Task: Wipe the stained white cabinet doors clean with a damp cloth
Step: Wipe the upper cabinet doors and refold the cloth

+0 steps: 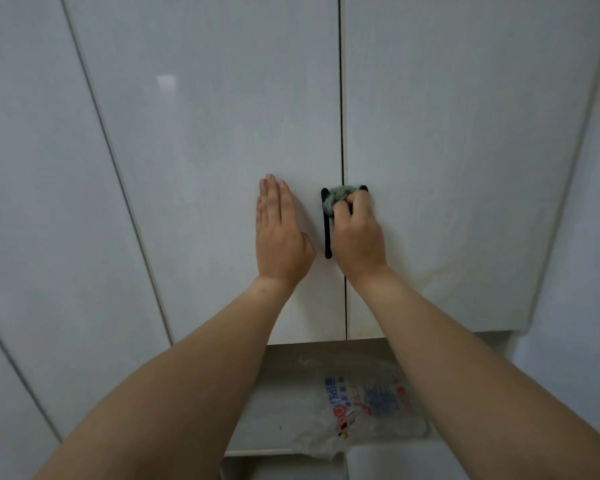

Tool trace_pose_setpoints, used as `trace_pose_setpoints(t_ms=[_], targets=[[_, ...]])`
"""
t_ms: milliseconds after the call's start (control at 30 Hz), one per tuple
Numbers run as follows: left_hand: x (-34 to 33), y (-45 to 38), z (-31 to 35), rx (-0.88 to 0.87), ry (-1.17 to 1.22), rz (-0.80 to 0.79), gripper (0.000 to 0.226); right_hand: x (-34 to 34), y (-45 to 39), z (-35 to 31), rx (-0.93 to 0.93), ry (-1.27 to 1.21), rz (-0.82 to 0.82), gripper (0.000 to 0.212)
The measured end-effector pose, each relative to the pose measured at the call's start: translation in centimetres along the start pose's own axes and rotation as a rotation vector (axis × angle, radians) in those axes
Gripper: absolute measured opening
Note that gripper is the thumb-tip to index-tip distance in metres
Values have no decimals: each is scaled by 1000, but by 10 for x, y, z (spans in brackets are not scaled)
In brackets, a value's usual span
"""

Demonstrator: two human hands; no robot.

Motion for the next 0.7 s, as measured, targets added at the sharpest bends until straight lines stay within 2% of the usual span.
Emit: trace_pose_setpoints(t_ms=[133, 200, 267, 333, 400, 467, 533, 633, 667, 700], targets=[[-6, 11, 10, -16, -14, -63, 78, -16, 58, 11, 60, 10, -117, 13], [-13, 14, 21, -8, -13, -77, 76, -13, 67, 19, 117, -13, -188, 9], [-23, 17, 33, -6, -14, -79, 71, 5, 64, 28, 176, -52, -193, 8], [-32, 20, 42, -41, -54, -76, 71, 30, 55, 39, 155, -80, -36, 14], [-38, 22, 51, -90, -93, -71, 77, 50, 40, 60, -10, -90, 134, 16], [-44, 25, 61, -156, -125, -87, 81, 54, 31, 79, -185, -97, 182, 23], [-58, 30, 72, -191, -164, -129, 81, 42, 36, 87, -177, -47, 94, 24], [-78, 39, 79, -129, -229, -184, 74, 18, 69, 80, -11, -13, -178, 23], [-83, 44, 78, -110, -258, -204, 75, 11, 85, 88, 95, 27, -258, 23], [-86, 47, 79, -99, -282, -223, 79, 11, 96, 98, 157, 82, -279, 20]])
Point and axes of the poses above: each hand's wrist, its own y-axis away from the middle knuckle, its own x-axis out of the back of the hand, z = x × y, the point moved 1 cm from there along -y, towards the middle knuckle, and after that the axes turned 9 degrees about -z, right-handed, at the moved point
